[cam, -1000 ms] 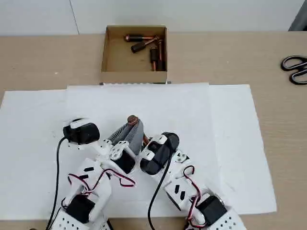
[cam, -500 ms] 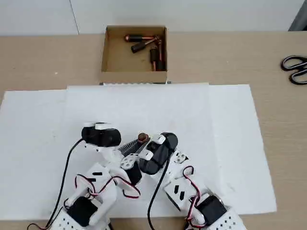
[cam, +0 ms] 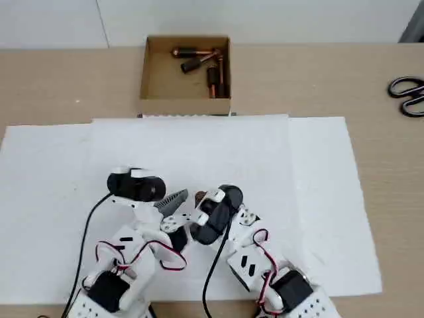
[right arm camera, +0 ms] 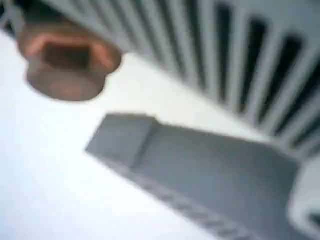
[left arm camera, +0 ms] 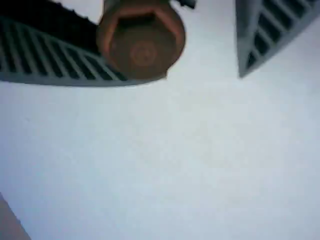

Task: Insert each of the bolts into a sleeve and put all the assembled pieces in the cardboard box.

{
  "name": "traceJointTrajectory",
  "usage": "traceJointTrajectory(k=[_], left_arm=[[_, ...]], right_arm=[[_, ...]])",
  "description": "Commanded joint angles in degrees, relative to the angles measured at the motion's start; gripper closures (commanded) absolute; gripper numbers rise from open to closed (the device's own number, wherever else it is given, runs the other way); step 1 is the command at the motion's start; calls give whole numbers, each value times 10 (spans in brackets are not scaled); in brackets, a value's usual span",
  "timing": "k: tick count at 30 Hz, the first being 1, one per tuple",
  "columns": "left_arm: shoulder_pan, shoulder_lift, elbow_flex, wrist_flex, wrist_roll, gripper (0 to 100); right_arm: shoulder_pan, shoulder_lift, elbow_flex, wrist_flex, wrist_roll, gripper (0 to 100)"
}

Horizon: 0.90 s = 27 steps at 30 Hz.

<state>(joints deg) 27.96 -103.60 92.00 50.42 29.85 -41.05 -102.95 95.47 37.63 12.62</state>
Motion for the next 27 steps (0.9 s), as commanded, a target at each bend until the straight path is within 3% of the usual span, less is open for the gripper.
traceJointTrajectory(k=[1, 7, 10, 14, 16, 21, 27], left_arm=[[-14, -5, -58, 39, -27, 660], [-22, -5, -158, 111, -30, 684], [-49, -5, -206, 114, -32, 790], [-84, -5, -247, 113, -93, 979], [-105, -5, -246, 115, -113, 986], [-193, -5, -157, 105, -160, 994], [-289, -5, 16, -19, -230, 994]], right_arm=[[-2, -10, -15, -16, 8, 995], [0, -10, -14, -16, 7, 995], [20, -10, -13, -17, 6, 995], [54, -10, -15, -17, 5, 995], [66, -10, -15, -17, 5, 995], [91, -10, -13, -17, 4, 995], [145, -10, -25, -17, -70, 995]])
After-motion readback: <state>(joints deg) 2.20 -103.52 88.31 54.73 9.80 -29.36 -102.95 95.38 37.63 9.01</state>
